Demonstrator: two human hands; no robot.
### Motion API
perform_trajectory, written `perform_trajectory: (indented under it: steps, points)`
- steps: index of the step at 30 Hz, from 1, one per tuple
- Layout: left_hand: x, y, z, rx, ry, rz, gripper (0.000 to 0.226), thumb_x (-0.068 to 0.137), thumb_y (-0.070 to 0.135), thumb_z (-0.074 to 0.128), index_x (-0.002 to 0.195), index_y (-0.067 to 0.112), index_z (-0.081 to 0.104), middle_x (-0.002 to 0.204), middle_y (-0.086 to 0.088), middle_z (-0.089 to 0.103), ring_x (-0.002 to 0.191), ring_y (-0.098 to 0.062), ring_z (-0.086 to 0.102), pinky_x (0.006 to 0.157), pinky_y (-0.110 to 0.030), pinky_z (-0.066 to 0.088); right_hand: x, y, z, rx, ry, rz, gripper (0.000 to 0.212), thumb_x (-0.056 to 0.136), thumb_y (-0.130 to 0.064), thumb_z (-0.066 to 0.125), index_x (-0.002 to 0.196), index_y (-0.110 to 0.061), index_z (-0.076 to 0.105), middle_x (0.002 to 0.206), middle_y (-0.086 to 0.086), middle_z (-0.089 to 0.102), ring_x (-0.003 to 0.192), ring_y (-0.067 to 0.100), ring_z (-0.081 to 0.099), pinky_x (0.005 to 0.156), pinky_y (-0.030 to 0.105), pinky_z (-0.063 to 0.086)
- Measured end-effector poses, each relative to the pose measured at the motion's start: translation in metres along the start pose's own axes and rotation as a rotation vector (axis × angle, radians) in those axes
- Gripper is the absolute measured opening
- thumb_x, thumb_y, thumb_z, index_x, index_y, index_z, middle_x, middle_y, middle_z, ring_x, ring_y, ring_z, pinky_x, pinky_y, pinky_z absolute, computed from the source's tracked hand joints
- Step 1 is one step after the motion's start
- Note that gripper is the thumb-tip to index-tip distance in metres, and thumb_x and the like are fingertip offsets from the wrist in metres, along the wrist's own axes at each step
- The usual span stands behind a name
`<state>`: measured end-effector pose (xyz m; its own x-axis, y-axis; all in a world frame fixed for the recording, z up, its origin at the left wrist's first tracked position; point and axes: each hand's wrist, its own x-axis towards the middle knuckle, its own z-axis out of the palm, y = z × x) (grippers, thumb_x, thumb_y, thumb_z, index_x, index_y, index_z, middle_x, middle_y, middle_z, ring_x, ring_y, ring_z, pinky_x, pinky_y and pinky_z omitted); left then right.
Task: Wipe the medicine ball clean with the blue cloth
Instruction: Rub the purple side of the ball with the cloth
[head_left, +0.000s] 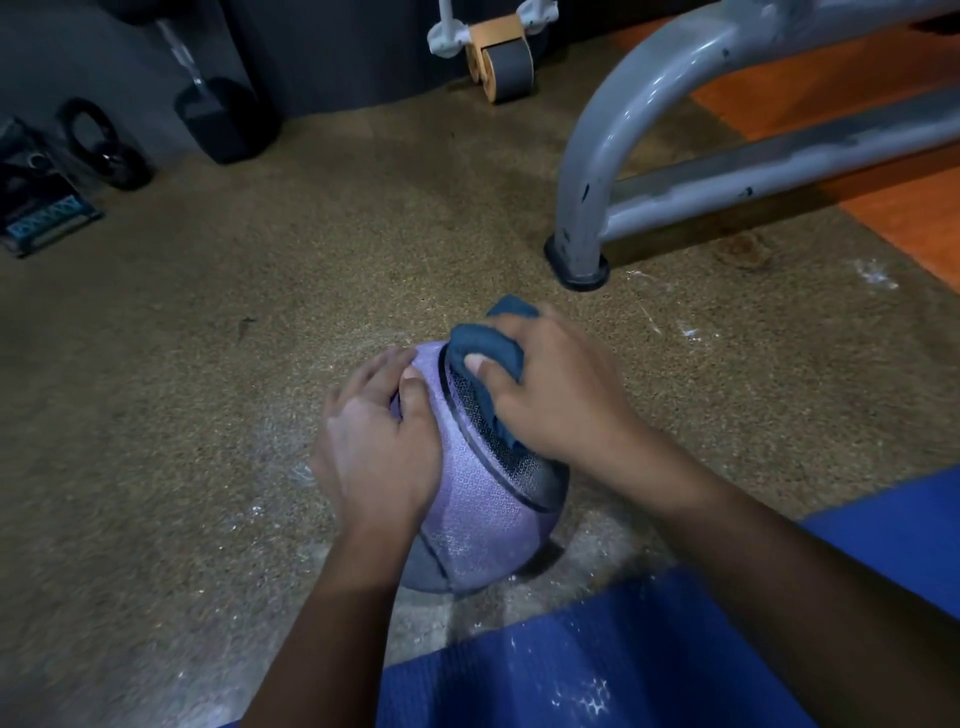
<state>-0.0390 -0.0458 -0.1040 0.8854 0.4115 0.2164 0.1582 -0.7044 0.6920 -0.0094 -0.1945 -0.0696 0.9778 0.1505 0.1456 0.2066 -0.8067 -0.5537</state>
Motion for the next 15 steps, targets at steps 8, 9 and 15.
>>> perform_trajectory:
  steps: [8, 9, 15]
  points:
    - [0.008, 0.000, -0.005, -0.058, -0.020, -0.030, 0.047, 0.085, 0.045, 0.038, 0.116, 0.033, 0.071, 0.129, 0.013, 0.064, 0.120, -0.017, 0.056, 0.102, -0.040, 0.044, -0.061, -0.012, -0.002, -0.026, -0.001, -0.190, 0.036, 0.087, -0.048, 0.051, 0.120, -0.039, 0.062, 0.114, 0.001, 0.054, 0.087, 0.025, 0.063, 0.070, 0.034, 0.049]
    - [0.008, 0.000, -0.005, -0.057, -0.018, -0.025, 0.047, 0.085, 0.045, 0.038, 0.116, 0.033, 0.071, 0.128, 0.013, 0.064, 0.120, -0.017, 0.056, 0.101, -0.041, 0.044, -0.053, -0.010, -0.001, -0.014, 0.017, -0.185, 0.035, 0.088, -0.047, 0.052, 0.121, -0.039, 0.062, 0.115, 0.002, 0.055, 0.089, 0.027, 0.063, 0.073, 0.036, 0.049]
    - [0.013, -0.001, 0.005, -0.072, 0.002, 0.012, 0.055, 0.081, 0.049, 0.032, 0.114, 0.029, 0.072, 0.123, 0.010, 0.067, 0.117, -0.020, 0.057, 0.101, -0.044, 0.045, 0.017, -0.005, 0.006, -0.033, 0.007, -0.034, 0.033, 0.092, -0.046, 0.054, 0.123, -0.036, 0.062, 0.110, 0.003, 0.054, 0.106, 0.032, 0.060, 0.085, 0.036, 0.043]
